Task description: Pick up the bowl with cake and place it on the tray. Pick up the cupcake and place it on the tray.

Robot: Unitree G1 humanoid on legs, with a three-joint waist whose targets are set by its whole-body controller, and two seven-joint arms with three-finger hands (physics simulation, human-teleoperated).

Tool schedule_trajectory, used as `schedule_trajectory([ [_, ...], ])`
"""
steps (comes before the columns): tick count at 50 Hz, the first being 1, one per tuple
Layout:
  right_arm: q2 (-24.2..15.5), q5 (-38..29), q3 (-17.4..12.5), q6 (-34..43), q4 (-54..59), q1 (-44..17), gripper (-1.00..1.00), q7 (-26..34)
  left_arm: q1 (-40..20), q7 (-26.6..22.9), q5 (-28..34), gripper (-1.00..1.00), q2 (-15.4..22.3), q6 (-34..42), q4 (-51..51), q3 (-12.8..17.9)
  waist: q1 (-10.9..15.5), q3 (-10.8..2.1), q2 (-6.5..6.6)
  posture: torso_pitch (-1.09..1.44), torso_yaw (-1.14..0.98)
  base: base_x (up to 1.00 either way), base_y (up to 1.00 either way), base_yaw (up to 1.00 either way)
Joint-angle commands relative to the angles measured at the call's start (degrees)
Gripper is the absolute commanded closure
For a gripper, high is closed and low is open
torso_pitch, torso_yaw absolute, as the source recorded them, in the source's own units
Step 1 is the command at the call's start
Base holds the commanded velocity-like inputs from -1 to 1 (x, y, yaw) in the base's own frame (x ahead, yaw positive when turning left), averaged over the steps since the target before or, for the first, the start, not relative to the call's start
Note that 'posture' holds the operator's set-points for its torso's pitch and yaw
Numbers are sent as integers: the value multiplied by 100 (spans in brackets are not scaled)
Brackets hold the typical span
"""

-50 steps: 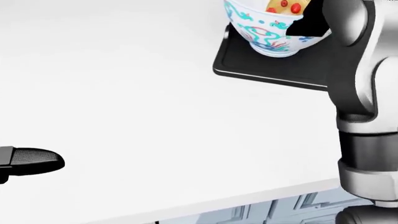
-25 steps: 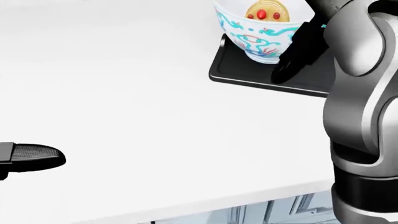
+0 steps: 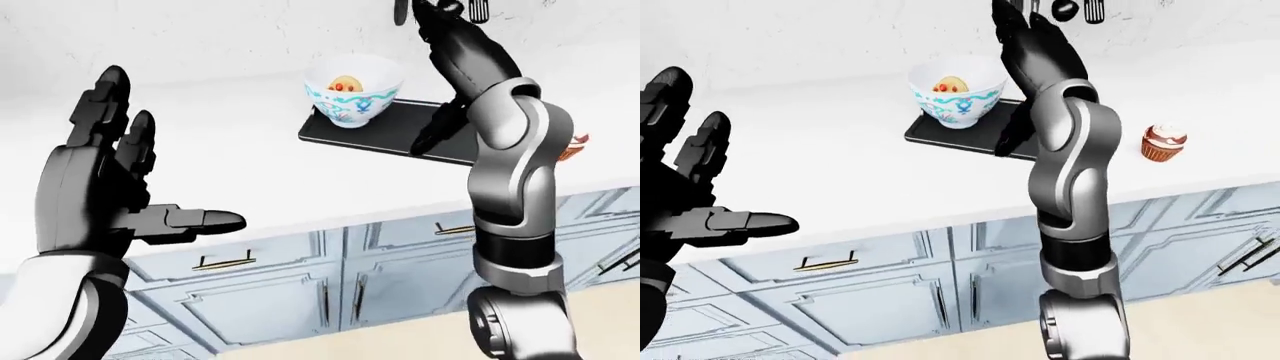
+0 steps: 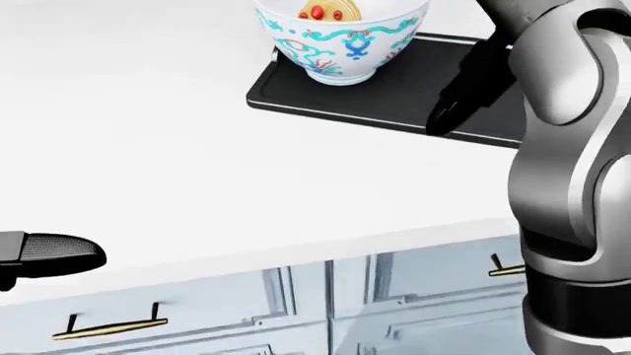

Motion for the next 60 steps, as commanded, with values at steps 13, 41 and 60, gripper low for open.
schedule_trajectory([
  [13, -121, 4, -111, -17, -92, -243, -100, -101, -193, -365, 498, -100, -110, -122, -77, -37, 75, -123, -624, 0, 0, 8, -62, 0],
  [41, -24, 330, -78, 284, -216, -458, -100, -174, -117, -988, 1241, -100, -440, -178, -77, -32, -200, -11, -363, 0, 0, 4, -10, 0],
  [60, 19, 324, -51, 358, -354, -495, -100, -172, -82, -1038, 1186, -100, -427, -192, -77, 126, -210, -212, -50, 0, 0, 0, 0, 22],
])
